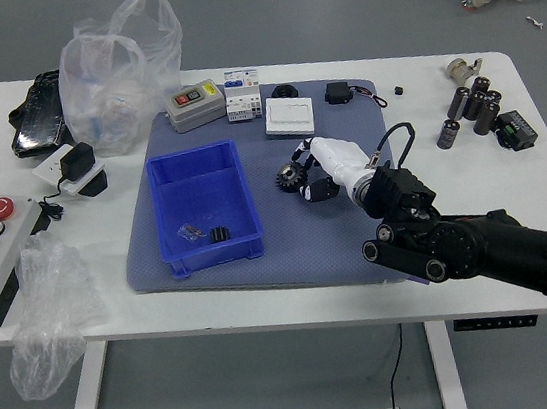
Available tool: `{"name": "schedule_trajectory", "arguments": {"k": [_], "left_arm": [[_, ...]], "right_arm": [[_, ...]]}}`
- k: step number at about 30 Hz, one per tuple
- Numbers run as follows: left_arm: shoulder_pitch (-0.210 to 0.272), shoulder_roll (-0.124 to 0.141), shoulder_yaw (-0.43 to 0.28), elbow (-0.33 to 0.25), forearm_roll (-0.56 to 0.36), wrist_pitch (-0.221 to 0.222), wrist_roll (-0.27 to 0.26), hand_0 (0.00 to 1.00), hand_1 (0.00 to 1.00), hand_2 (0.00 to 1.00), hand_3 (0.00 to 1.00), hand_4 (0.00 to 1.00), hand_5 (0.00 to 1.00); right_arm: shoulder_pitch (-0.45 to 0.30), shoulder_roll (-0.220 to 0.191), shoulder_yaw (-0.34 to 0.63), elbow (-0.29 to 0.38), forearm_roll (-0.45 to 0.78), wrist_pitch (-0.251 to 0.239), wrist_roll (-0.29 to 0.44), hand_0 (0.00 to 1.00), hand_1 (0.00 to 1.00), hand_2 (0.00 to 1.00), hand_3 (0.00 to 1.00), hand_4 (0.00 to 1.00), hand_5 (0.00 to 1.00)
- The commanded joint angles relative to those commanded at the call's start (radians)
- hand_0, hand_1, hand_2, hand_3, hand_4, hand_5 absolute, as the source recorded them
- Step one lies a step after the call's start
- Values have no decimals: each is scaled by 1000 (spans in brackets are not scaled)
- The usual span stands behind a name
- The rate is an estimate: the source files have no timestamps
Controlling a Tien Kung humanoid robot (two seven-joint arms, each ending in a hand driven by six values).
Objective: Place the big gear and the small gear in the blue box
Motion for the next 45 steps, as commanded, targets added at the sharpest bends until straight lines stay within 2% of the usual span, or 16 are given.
{"name": "schedule_trajectory", "arguments": {"k": [5,9,10,13,15,16,21,22,27,28,30,39,40,45], "left_arm": [[3,-1,4,0,-7,1,-2,716,624,629,730,820,595],[4,-2,5,0,-9,1,-3,716,624,629,730,820,595],[4,-2,4,0,-8,1,-2,716,624,630,730,820,596],[3,-2,3,0,-6,1,-2,716,624,630,730,820,596],[2,-2,2,0,-3,0,-2,716,624,630,730,820,596],[2,-1,0,0,-1,0,-1,716,624,629,730,821,597],[1,-1,-8,-1,9,-1,4,716,624,629,730,821,597],[1,0,-10,-1,11,-1,5,716,624,629,730,822,598],[1,1,-15,-2,17,-2,8,716,624,629,730,822,598],[1,1,-15,-2,18,-2,8,717,624,629,730,821,598],[1,0,-17,-2,21,-2,9,717,624,629,730,821,598],[-2,-1,-22,-2,30,-4,11,716,624,629,730,821,599],[-2,-1,-23,-2,31,-4,12,716,624,629,730,821,599],[-3,-1,-22,-2,33,-5,11,716,624,629,730,821,599]], "right_arm": [[-3,-38,105,72,-94,-8,-7,841,661,524,673,655,102],[-7,-52,152,115,-133,-11,-10,841,661,524,673,655,102],[-7,-52,155,120,-138,-9,-12,853,688,646,716,719,170],[-6,-47,141,113,-128,10,-17,853,688,646,716,719,170],[-2,-41,118,95,-109,43,-24,853,688,646,716,719,170],[1,-38,107,85,-101,60,-28,982,916,953,970,954,394],[17,-16,52,33,-64,129,-38,982,916,953,970,954,394],[19,-12,46,25,-59,136,-38,998,998,998,998,990,428],[27,1,17,-7,-34,150,-38,998,998,998,998,990,428],[29,3,10,-12,-28,151,-37,998,998,998,998,998,464],[30,8,-5,-22,-13,150,-36,998,998,998,998,998,464],[24,26,-85,-41,64,116,-42,998,998,973,998,986,435],[23,28,-89,-40,68,107,-40,913,729,653,675,677,226],[23,34,-109,-32,77,64,-25,913,729,653,675,677,226]]}}
